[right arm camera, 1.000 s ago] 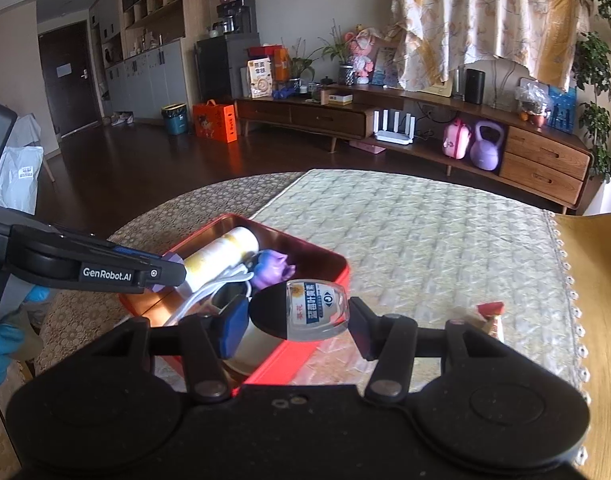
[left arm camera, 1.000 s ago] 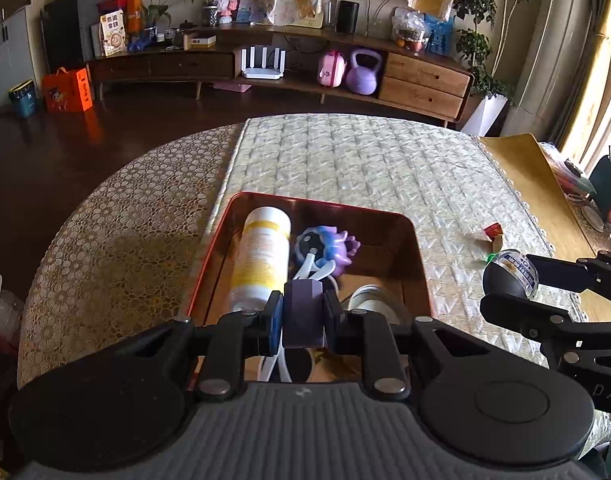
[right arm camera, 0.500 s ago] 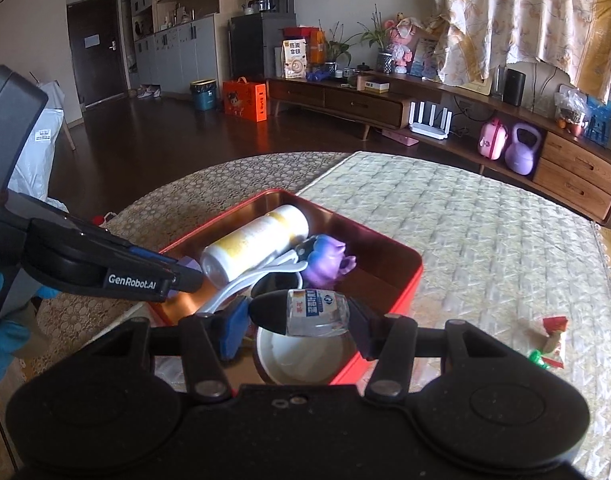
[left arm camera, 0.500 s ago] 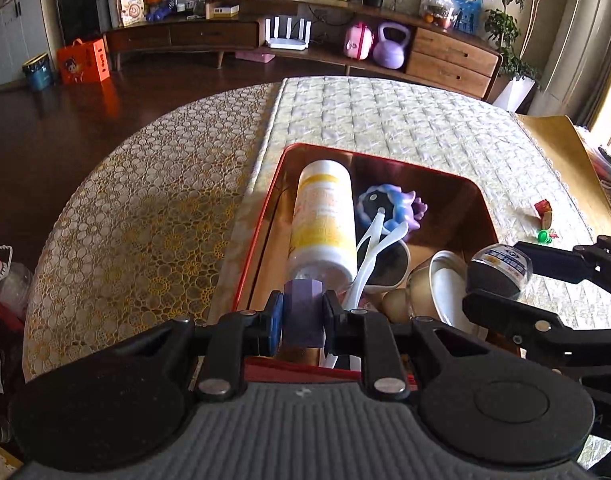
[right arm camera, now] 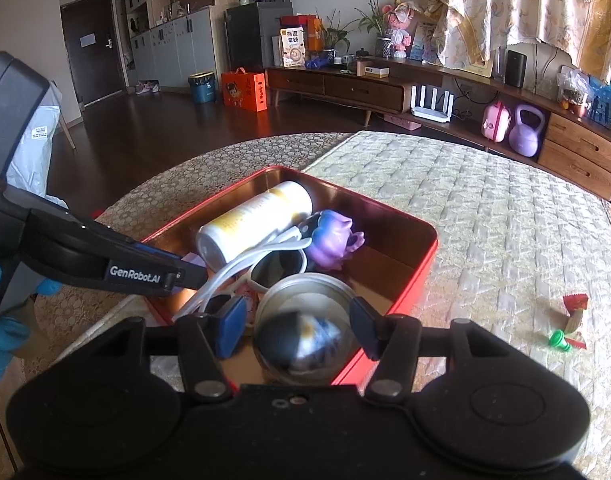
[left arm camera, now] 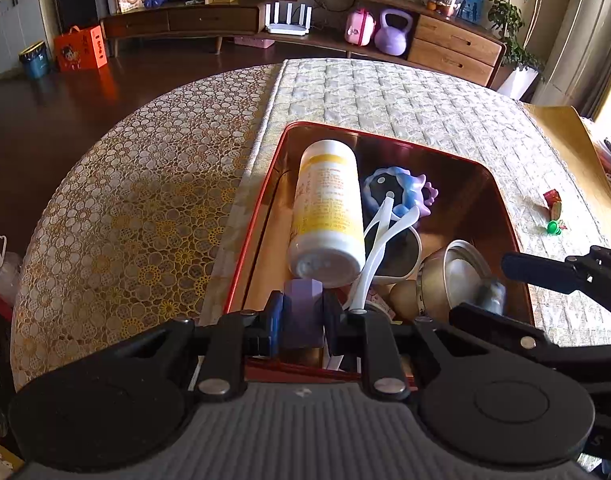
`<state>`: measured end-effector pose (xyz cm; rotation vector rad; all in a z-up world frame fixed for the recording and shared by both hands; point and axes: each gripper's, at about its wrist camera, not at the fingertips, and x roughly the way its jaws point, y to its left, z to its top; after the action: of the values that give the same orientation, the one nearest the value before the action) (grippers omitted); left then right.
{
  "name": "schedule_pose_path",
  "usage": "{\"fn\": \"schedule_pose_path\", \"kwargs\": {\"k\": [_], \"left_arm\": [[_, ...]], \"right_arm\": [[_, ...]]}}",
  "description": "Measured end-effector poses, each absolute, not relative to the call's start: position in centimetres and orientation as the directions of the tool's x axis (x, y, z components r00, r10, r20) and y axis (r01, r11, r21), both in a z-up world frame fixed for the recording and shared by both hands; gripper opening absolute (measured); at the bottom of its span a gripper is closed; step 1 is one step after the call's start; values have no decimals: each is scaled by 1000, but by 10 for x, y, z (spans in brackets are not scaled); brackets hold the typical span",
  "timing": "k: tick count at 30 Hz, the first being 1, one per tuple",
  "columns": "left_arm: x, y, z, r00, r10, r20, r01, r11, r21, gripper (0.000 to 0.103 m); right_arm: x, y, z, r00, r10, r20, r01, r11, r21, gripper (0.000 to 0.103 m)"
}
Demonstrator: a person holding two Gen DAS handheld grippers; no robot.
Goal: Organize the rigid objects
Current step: 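Lower the mouse and block into the tin and open both tools, then withdraw both tools from the tin toward the red packet and green piece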
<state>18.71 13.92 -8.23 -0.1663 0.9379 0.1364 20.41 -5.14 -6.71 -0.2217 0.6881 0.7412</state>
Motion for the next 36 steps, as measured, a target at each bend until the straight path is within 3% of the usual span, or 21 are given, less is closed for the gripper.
{"fn": "schedule_pose_path", "kwargs": {"k": [19, 36], "left_arm": [[173, 128, -67, 591, 54, -805, -192, 978, -75, 21], [142, 87, -43, 648, 44, -761, -136, 989, -59, 26]], "right_arm": [[181, -83, -47, 528, 604, -596, -640, 745, 188, 67], [146, -131, -29, 596, 601, -532, -561, 786, 260, 82]]}}
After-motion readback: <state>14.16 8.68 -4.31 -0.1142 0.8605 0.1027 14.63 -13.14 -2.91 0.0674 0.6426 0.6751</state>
